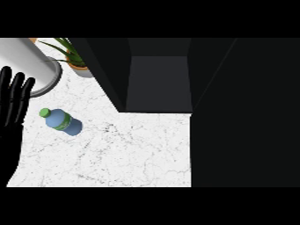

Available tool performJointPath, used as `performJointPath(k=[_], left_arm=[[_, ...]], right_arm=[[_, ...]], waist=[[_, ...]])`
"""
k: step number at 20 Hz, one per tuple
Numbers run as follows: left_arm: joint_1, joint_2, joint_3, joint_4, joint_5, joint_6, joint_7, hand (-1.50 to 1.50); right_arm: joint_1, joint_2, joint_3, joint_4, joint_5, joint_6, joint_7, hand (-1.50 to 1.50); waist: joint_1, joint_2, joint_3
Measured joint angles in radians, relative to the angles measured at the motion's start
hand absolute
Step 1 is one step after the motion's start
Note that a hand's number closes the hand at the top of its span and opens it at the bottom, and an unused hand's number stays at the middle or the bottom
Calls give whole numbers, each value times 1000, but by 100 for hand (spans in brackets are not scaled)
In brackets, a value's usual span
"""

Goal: Pick up the bottled water, place it into the cabinet and close the cabinet

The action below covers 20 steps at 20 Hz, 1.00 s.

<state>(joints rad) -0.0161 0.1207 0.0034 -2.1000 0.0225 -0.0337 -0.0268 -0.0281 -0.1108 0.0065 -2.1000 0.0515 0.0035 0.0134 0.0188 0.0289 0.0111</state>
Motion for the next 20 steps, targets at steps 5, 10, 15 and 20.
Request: performJointPath(k=[5, 10, 15, 20], left_arm=[[24, 61, 51, 7, 146, -127, -5, -150], [79, 84, 26, 31, 370, -237, 122, -150], [166, 143, 70, -75, 581, -269, 270, -150], [235, 177, 114, -203, 706, -246, 380, -150]], right_arm=[[100, 15, 9, -31, -25, 20, -30, -150], [184, 35, 67, -87, -149, 80, 52, -150], [307, -1, 54, -237, -290, 138, 147, -150], [354, -35, 0, -294, -339, 168, 202, -150]], waist=[[-17, -22, -8], [-22, -30, -10], [-21, -34, -11], [-19, -34, -11]])
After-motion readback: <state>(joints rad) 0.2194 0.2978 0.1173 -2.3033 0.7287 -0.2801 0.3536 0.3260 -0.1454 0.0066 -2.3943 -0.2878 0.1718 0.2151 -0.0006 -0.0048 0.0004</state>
